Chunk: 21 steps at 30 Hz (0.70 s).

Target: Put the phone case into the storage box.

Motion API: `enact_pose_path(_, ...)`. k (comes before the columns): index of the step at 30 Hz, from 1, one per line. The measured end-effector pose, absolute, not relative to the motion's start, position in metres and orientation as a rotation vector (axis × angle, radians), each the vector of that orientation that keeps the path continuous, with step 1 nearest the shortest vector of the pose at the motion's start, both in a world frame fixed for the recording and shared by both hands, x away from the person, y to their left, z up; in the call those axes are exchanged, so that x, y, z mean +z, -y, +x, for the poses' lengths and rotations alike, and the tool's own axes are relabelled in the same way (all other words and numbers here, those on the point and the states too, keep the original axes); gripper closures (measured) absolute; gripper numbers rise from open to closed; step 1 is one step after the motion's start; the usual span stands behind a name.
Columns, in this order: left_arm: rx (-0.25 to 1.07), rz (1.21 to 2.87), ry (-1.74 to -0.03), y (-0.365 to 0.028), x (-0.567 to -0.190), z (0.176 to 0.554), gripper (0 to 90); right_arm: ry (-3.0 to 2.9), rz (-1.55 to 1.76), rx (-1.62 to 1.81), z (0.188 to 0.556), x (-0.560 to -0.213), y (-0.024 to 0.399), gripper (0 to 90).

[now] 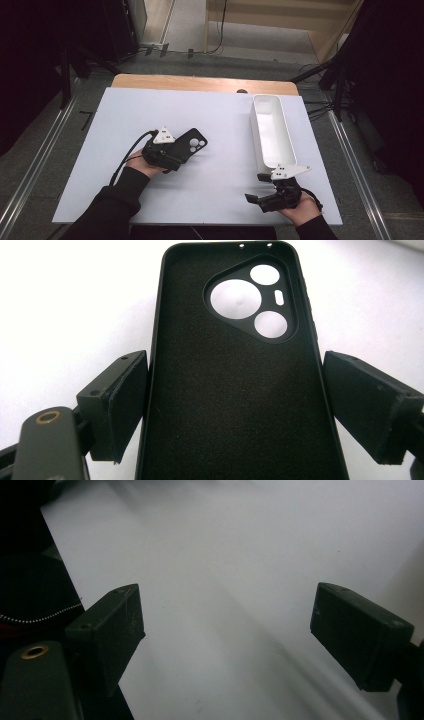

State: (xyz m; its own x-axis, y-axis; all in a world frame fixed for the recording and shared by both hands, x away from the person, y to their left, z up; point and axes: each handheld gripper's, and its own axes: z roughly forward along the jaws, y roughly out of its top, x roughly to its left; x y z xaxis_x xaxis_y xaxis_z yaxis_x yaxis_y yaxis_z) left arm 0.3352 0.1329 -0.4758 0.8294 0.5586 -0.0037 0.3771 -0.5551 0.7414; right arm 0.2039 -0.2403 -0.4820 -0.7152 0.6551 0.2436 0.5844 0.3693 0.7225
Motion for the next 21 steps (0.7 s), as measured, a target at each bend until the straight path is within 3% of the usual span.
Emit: enact_pose_path(21, 0.319, 2.028, -0.740, -0.128, -0.449, 0.296, 13.8, -2.466, 1.086, 1.357, 0.200, -0.467, 0.231, 13.5)
